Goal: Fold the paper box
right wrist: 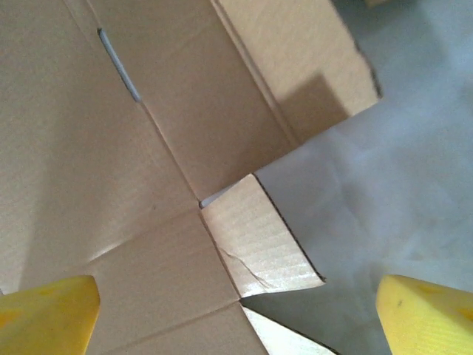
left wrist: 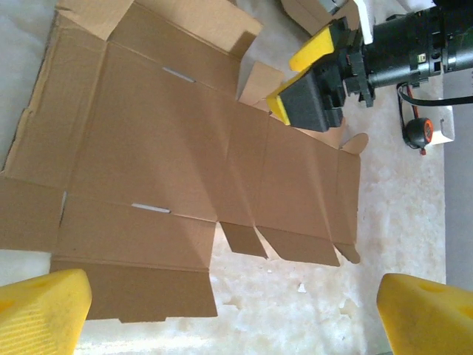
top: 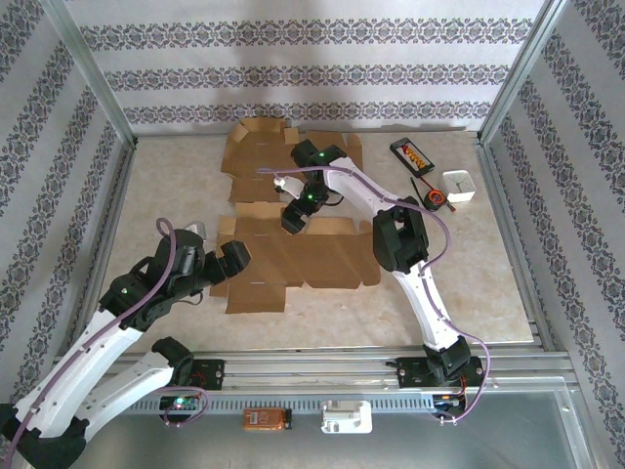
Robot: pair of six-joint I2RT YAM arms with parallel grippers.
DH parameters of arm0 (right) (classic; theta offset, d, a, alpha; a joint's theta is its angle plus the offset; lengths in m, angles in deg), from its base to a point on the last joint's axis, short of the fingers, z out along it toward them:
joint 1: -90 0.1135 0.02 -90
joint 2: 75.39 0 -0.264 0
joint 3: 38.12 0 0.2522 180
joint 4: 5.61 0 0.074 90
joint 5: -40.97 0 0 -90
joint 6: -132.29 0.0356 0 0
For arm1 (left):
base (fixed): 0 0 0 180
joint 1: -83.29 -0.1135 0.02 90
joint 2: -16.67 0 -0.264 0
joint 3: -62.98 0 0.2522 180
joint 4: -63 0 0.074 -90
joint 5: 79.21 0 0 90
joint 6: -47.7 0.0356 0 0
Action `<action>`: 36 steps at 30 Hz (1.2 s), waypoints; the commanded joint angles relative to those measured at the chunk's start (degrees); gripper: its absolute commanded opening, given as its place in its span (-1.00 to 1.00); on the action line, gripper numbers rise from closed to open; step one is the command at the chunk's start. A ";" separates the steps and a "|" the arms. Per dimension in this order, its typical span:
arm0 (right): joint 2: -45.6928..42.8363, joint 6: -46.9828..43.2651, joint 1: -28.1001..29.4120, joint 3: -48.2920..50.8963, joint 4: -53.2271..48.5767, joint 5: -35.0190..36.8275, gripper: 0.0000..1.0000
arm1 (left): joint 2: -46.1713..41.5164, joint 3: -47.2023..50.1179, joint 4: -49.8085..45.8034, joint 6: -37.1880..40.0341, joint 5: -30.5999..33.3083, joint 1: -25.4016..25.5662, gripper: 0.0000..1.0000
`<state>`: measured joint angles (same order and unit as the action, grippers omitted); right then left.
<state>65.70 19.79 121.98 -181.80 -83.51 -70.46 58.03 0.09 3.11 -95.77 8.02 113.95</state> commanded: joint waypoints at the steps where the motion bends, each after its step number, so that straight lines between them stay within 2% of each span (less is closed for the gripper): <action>1: 1.53 -0.90 -0.40 -1.76 -4.85 -5.48 0.85 | 0.29 0.93 -3.36 -0.97 -0.99 -1.37 0.99; 6: 3.08 -0.34 0.33 -1.59 -3.95 -5.15 0.69 | -0.73 1.60 -4.86 -2.79 -2.06 -3.24 0.99; 9: 4.06 -0.44 1.12 -2.32 -2.98 -2.67 0.37 | -2.60 3.61 -7.52 -4.14 -1.37 -5.70 0.99; 12: 4.04 -0.11 1.19 -2.61 -2.24 -2.05 0.04 | -4.52 6.82 -9.24 -6.80 -3.34 -8.96 0.99; 14: 3.36 0.20 1.15 -1.93 -1.46 -1.34 -0.21 | -6.03 10.13 -7.96 -10.27 -6.70 -10.30 0.99; 16: 2.32 0.30 1.08 -0.77 -0.79 -1.33 -0.34 | -7.47 13.94 -5.54 -15.47 -9.96 -10.56 0.99; 21: -0.15 1.12 0.80 2.50 1.35 -1.60 -0.66 | -12.52 23.94 3.95 -28.92 -16.42 -10.53 0.69; 24: -0.54 1.57 0.88 3.01 1.30 -1.47 -0.74 | -16.11 29.49 12.25 -35.64 -18.30 -10.45 0.49; 28: -1.08 2.25 0.97 4.04 2.14 -1.20 -0.78 | -16.58 33.83 16.92 -40.21 -20.50 -10.44 0.44; 30: -1.02 2.45 0.97 4.07 2.20 -1.28 -0.78 | -16.52 34.27 17.23 -40.31 -19.12 -10.42 0.49; 34: -1.48 2.59 1.06 4.91 2.17 -1.48 -0.78 | -16.40 35.53 22.90 -38.70 -13.76 -10.42 0.73; 36: -1.78 2.56 1.06 5.50 2.13 -1.35 -0.78 | -16.36 35.96 24.19 -37.67 -9.81 -10.47 0.75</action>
<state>66.25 21.51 122.86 -177.70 -81.15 -72.45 42.01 35.06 20.93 -133.21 -7.30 103.89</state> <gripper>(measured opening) 0.113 0.874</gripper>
